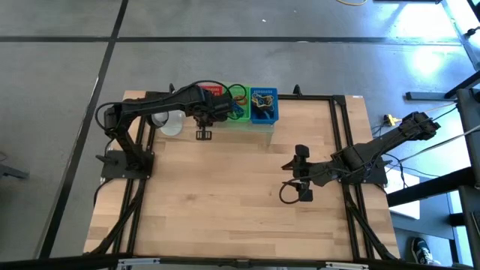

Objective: Pick & Place Office Desk Supplies
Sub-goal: Put the red bin on the shelf, then return to Home Position

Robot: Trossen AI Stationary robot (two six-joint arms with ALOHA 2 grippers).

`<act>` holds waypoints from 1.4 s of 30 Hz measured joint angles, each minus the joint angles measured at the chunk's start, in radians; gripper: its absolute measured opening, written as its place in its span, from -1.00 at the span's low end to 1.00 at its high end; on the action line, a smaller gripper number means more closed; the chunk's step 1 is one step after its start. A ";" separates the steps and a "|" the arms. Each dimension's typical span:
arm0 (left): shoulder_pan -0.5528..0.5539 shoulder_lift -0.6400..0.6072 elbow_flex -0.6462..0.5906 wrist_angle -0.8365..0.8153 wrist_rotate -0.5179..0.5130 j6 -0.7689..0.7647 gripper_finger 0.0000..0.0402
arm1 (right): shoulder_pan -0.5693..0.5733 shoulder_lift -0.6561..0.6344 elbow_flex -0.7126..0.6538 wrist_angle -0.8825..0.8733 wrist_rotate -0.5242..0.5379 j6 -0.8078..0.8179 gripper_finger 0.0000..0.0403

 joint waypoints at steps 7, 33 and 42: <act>0.000 0.000 0.000 0.003 -0.041 -0.030 -0.53 | 0.000 0.000 0.000 0.000 0.000 0.000 0.28; -0.089 -0.265 0.000 0.011 -0.055 -0.138 -0.31 | 0.000 0.000 0.000 0.000 -0.002 0.000 0.28; -0.195 -0.439 0.000 0.045 -0.030 -0.369 -0.33 | 0.000 0.000 0.000 0.000 -0.002 0.000 0.28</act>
